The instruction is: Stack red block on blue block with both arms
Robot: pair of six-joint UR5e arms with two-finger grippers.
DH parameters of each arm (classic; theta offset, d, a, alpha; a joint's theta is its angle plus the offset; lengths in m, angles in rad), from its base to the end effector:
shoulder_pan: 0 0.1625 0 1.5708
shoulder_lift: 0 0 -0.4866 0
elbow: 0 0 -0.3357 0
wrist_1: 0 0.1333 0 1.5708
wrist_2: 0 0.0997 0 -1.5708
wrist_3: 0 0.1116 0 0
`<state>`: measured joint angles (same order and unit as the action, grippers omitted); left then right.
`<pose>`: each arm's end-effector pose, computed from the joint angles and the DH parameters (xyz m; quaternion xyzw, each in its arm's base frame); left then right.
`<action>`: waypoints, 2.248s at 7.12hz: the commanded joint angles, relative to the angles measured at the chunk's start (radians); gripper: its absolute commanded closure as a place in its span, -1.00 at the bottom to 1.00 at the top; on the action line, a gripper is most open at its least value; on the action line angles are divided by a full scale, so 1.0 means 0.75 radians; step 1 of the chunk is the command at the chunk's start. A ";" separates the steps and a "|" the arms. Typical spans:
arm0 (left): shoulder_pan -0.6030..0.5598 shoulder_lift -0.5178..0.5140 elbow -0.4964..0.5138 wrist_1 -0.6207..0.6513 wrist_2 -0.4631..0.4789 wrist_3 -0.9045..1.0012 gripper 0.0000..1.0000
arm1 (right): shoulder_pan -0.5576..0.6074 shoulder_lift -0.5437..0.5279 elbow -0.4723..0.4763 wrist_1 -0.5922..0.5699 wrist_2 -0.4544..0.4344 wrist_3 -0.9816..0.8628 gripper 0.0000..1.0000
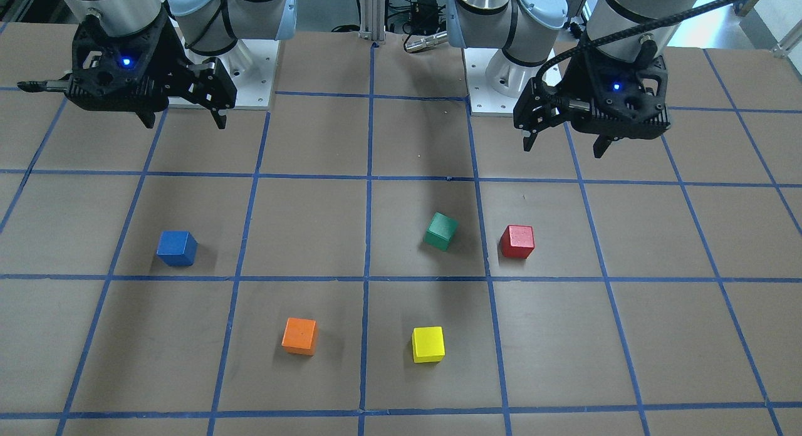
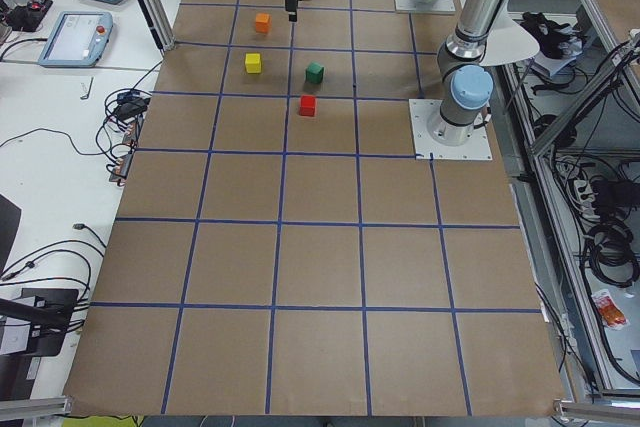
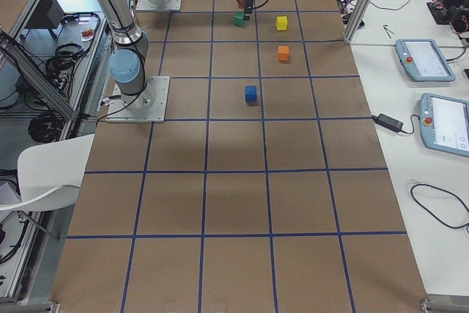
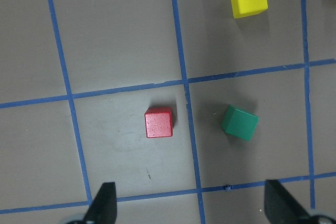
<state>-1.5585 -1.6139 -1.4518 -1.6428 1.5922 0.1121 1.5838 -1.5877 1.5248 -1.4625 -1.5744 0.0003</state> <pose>-0.1253 -0.4574 0.5629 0.0499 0.9987 -0.0013 0.0108 0.1384 -0.4196 0.5541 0.0064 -0.9997 -0.0227 0.0020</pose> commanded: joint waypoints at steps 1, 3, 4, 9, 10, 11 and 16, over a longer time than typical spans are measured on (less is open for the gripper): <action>-0.002 0.004 0.001 -0.004 -0.006 -0.023 -1.00 | 0.001 0.000 0.000 -0.003 0.001 0.002 -1.00; -0.002 0.002 0.003 -0.002 -0.006 -0.021 -1.00 | 0.003 0.000 0.000 0.001 0.001 0.016 -1.00; -0.002 0.002 0.005 0.000 -0.006 -0.021 -1.00 | 0.003 0.000 0.000 0.003 0.001 0.016 -1.00; 0.028 0.000 -0.034 -0.008 0.004 0.000 -1.00 | 0.003 0.000 0.000 -0.003 0.001 0.004 -1.00; 0.037 -0.030 -0.054 -0.002 0.004 0.008 -1.00 | 0.003 0.000 0.000 -0.003 0.001 0.004 -1.00; 0.075 -0.047 -0.109 0.000 -0.004 0.043 -1.00 | 0.003 0.000 0.000 -0.003 0.001 0.004 -1.00; 0.158 -0.124 -0.716 0.734 -0.006 0.190 -1.00 | -0.001 0.000 0.000 -0.009 -0.001 0.002 -1.00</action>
<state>-1.4425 -1.6832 -1.8648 -1.2636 1.5909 0.2438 1.5843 -1.5876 1.5248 -1.4681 -1.5747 0.0031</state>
